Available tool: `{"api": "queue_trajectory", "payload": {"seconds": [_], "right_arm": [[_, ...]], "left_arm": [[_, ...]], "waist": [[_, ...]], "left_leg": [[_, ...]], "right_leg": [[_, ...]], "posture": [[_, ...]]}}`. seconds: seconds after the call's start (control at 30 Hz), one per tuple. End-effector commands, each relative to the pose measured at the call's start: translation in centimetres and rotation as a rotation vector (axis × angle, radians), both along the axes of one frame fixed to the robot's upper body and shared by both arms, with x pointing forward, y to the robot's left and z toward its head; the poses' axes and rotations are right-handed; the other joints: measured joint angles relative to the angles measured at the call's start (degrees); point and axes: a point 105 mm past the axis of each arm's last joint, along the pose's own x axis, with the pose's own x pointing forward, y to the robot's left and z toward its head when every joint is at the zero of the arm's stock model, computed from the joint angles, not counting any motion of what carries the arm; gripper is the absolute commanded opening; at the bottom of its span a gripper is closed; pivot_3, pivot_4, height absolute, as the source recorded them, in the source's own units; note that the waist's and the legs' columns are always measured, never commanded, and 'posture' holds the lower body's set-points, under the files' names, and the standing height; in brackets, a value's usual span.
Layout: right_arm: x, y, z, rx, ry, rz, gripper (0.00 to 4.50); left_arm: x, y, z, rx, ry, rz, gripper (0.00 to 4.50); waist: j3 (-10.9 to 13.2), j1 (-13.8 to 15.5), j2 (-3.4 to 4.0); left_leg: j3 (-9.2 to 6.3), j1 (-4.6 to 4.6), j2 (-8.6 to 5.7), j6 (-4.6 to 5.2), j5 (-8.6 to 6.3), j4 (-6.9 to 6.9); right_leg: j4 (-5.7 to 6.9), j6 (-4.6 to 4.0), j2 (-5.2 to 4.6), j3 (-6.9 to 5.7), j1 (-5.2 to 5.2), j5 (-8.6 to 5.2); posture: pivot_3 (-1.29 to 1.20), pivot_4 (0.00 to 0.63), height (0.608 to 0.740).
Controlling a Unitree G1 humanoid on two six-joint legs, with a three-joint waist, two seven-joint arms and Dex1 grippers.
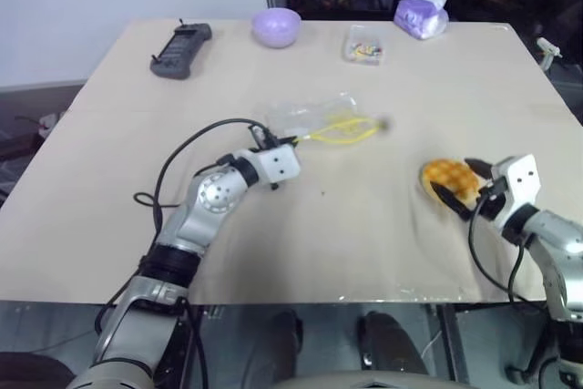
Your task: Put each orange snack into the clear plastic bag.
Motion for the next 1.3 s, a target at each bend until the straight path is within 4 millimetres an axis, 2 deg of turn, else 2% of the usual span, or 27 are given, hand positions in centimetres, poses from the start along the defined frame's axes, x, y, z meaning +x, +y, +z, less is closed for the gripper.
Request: {"api": "queue_trajectory", "payload": {"seconds": [0.03, 0.13, 0.33, 0.37, 0.47, 0.5, 0.7, 0.73, 0.9, 1.03, 1.1, 1.3], "right_arm": [[-0.3, -1.5, 1.0, -0.008, -0.038, -0.071, 4.45], [-0.6, -2.5, -0.4, -0.018, 0.002, -0.11, 4.45], [0.1, -2.2, -1.2, 0.01, 0.015, -0.121, 4.45], [0.3, -2.2, -1.3, 0.004, 0.012, -0.12, 4.22], [0.6, -2.0, -1.3, -0.004, 0.005, -0.112, 3.13], [0.6, -1.9, -1.3, -0.009, 0.005, -0.108, 2.6], [0.8, -1.6, -1.1, -0.054, -0.01, -0.077, 0.21], [0.9, -1.3, -0.9, -0.057, -0.021, -0.061, 0.01], [0.8, 1.4, 1.6, -0.027, -0.092, 0.085, 0.01], [-0.1, 5.7, 4.0, 0.025, -0.11, 0.311, 0.01], [-0.2, 7.1, 4.7, 0.042, -0.11, 0.375, 0.01], [1.0, 8.9, 5.4, 0.055, -0.105, 0.432, 0.01]], "left_arm": [[0.1, -0.2, 1.4, -0.012, -0.044, -0.018, 0.0], [0.1, -0.3, 1.4, -0.009, -0.042, -0.022, 0.0], [0.1, -0.8, 1.3, -0.009, -0.037, -0.041, 0.0], [0.1, -0.8, 1.3, -0.01, -0.037, -0.042, 0.0], [0.1, -0.9, 1.3, -0.012, -0.038, -0.042, 0.0], [0.1, -0.9, 1.3, -0.013, -0.038, -0.041, 0.0], [0.1, -0.8, 1.2, -0.014, -0.038, -0.036, 0.0], [0.1, -0.8, 1.2, -0.013, -0.039, -0.036, 0.0], [0.0, -1.0, 1.1, -0.012, -0.039, -0.046, 0.0], [0.0, -1.5, 1.1, -0.012, -0.041, -0.062, 0.0], [0.0, -1.7, 1.1, -0.014, -0.043, -0.069, 0.0], [-0.3, -2.3, 1.3, -0.031, -0.054, -0.099, 0.0]], "waist": [[0.0, -0.2, 0.01], [0.0, -0.1, 0.01], [0.0, 0.0, 0.0], [0.0, 0.0, 0.0], [0.0, 0.1, 0.0], [0.0, 0.1, 0.0], [0.0, 0.0, 0.0], [0.0, 0.0, 0.0], [0.0, -0.3, 0.01], [0.0, -0.3, 0.02], [0.0, -0.3, 0.02], [0.0, 0.1, 0.01]], "left_leg": [[0.0, 0.01, 0.0, 0.0, 0.0, 0.0], [-0.01, 0.04, 0.01, 0.0, 0.0, 0.0], [-0.01, 0.02, 0.0, 0.0, 0.0, 0.01], [-0.01, 0.03, 0.0, 0.0, 0.0, 0.03], [-0.02, 0.03, 0.0, 0.0, 0.0, 0.05], [-0.02, 0.02, 0.0, 0.0, 0.0, 0.05], [-0.02, 0.03, 0.0, 0.0, 0.0, 0.05], [-0.02, 0.03, 0.0, 0.0, 0.0, 0.05], [-0.01, 0.03, 0.01, 0.0, 0.0, 0.05], [-0.01, 0.02, 0.01, 0.0, 0.0, 0.05], [-0.02, 0.02, 0.01, 0.0, 0.0, 0.06], [-0.06, -0.03, 0.0, 0.0, 0.0, 0.08]], "right_leg": [[0.01, 0.0, 0.0, 0.0, 0.0, 0.0], [0.02, 0.0, 0.01, -0.01, 0.01, 0.0], [0.0, 0.01, 0.01, -0.02, 0.03, 0.0], [0.01, 0.01, 0.01, -0.02, 0.03, 0.0], [0.02, 0.01, 0.01, -0.03, 0.03, 0.0], [0.02, 0.01, 0.01, -0.03, 0.03, 0.0], [0.02, 0.01, 0.01, -0.02, 0.03, 0.0], [0.02, 0.01, 0.01, -0.02, 0.03, 0.0], [0.03, 0.01, 0.02, -0.02, 0.02, 0.0], [0.03, 0.01, 0.02, -0.01, 0.02, 0.0], [0.03, 0.01, 0.03, -0.02, 0.02, 0.0], [0.0, 0.01, 0.02, -0.06, 0.02, 0.0]], "posture": [[0.0, 0.15, 0.74], [0.0, 0.15, 0.74], [0.0, 0.15, 0.74], [0.0, 0.15, 0.74], [0.0, 0.15, 0.74], [0.0, 0.15, 0.74], [0.0, 0.15, 0.74], [0.0, 0.15, 0.74], [0.0, 0.15, 0.74], [0.0, 0.15, 0.74], [0.0, 0.15, 0.74], [0.0, 0.15, 0.74]]}}
